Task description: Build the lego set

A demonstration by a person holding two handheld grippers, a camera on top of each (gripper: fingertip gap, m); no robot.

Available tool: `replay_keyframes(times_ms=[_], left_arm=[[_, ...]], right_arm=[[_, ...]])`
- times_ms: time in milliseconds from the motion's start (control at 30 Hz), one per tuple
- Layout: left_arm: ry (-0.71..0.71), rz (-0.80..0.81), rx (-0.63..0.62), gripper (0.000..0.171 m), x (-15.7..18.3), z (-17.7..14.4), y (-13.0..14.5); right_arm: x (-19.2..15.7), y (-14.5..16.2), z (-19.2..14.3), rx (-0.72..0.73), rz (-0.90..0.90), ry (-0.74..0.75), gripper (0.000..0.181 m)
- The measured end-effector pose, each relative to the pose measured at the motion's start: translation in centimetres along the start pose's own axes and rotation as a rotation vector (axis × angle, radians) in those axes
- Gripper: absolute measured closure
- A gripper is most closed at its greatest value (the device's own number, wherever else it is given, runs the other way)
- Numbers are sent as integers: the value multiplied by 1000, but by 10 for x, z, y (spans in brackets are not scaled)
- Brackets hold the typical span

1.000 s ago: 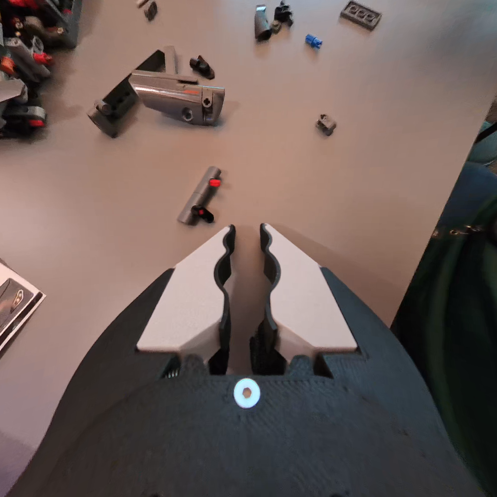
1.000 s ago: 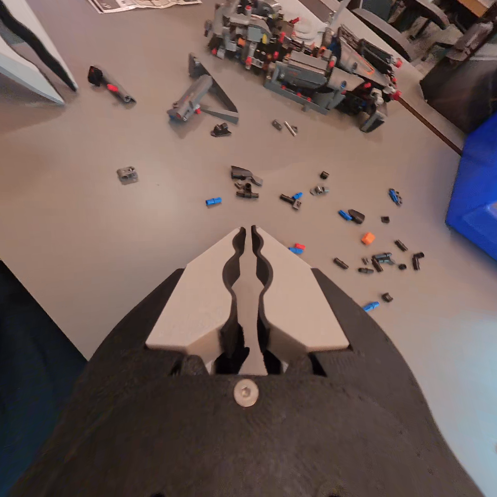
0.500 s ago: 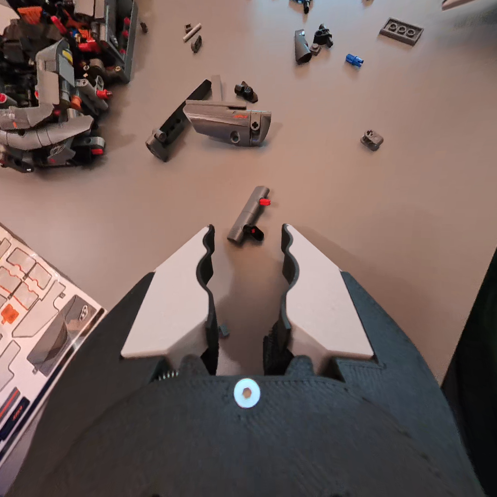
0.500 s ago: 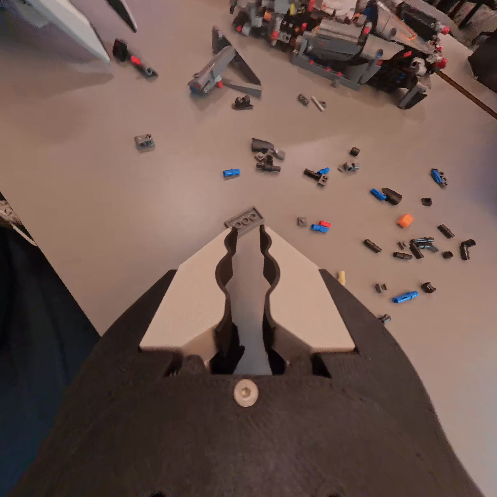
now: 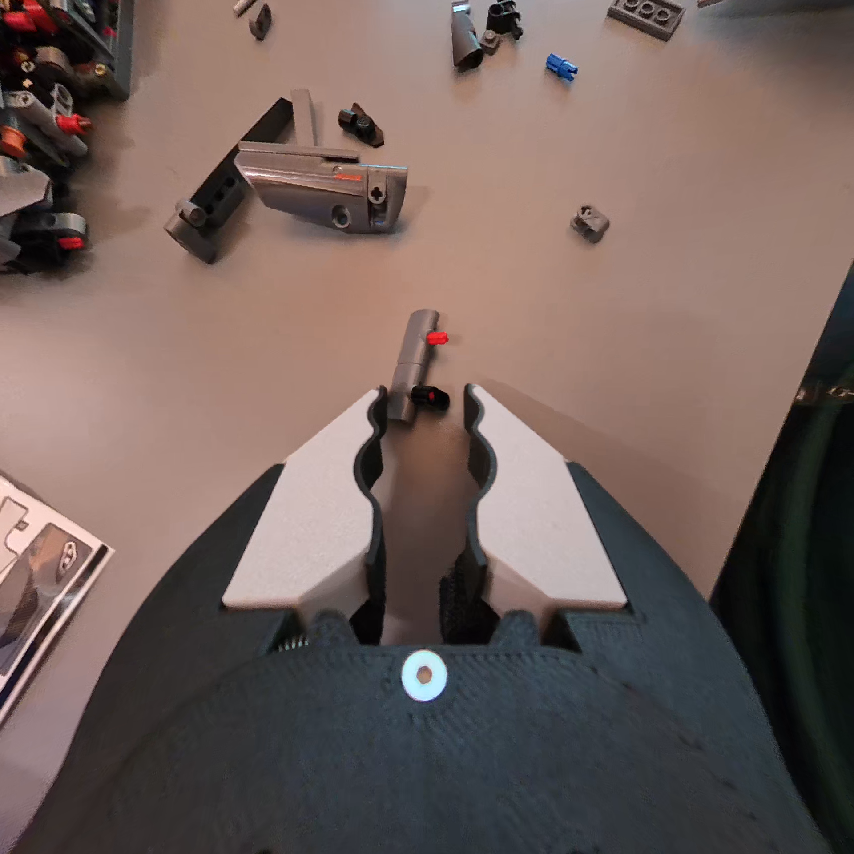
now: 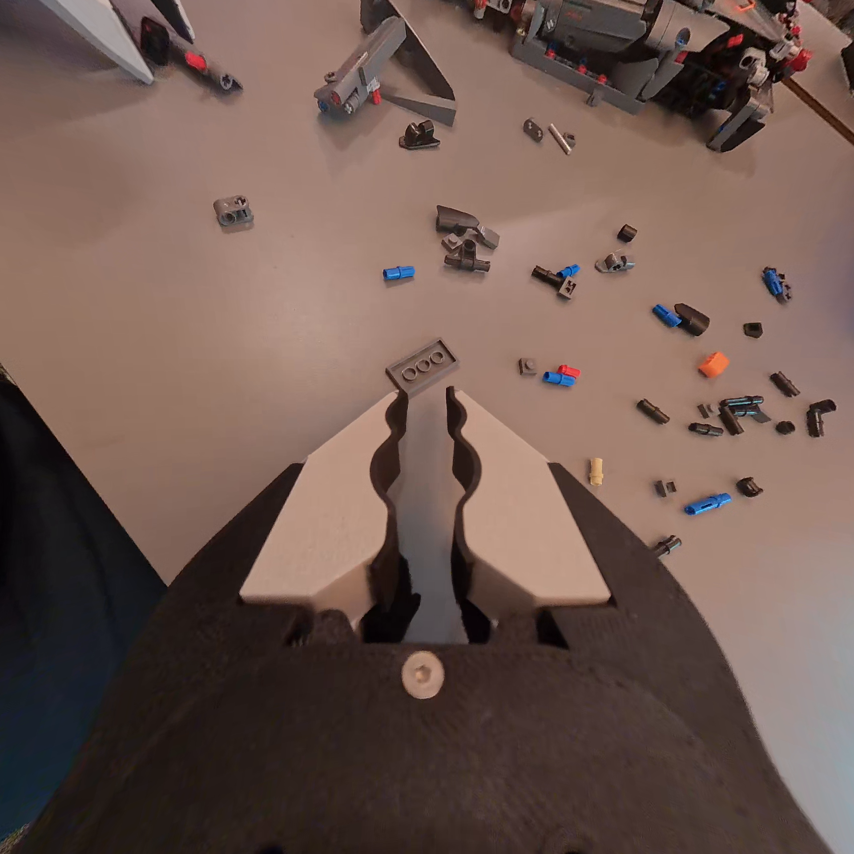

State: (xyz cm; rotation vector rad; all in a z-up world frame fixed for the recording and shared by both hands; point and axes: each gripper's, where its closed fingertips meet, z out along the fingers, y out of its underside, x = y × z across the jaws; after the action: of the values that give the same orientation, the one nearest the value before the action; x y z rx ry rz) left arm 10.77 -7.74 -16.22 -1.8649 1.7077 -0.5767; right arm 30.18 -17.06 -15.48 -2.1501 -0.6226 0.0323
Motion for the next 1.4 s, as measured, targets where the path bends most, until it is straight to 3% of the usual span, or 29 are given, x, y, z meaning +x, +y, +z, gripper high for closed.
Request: replay_keyframes(times_ms=[333, 967, 1167, 1267, 1400], left_arm=[[-10, -51, 47, 129, -1, -12, 7], [-49, -51, 103, 133, 3, -33, 12], [-83, -60, 152, 133, -1, -42, 15], [-103, -74, 193, 132, -5, -47, 12], [-127, -87, 246, 131, -9, -51, 6]], right_arm=[[2, 4, 2, -26, 75, -44, 159], [2, 3, 0, -16, 164, -121, 155], [10, -14, -7, 95, 216, -133, 154], [10, -45, -6, 225, 222, -161, 153], [9, -81, 15, 270, 154, -166, 151]])
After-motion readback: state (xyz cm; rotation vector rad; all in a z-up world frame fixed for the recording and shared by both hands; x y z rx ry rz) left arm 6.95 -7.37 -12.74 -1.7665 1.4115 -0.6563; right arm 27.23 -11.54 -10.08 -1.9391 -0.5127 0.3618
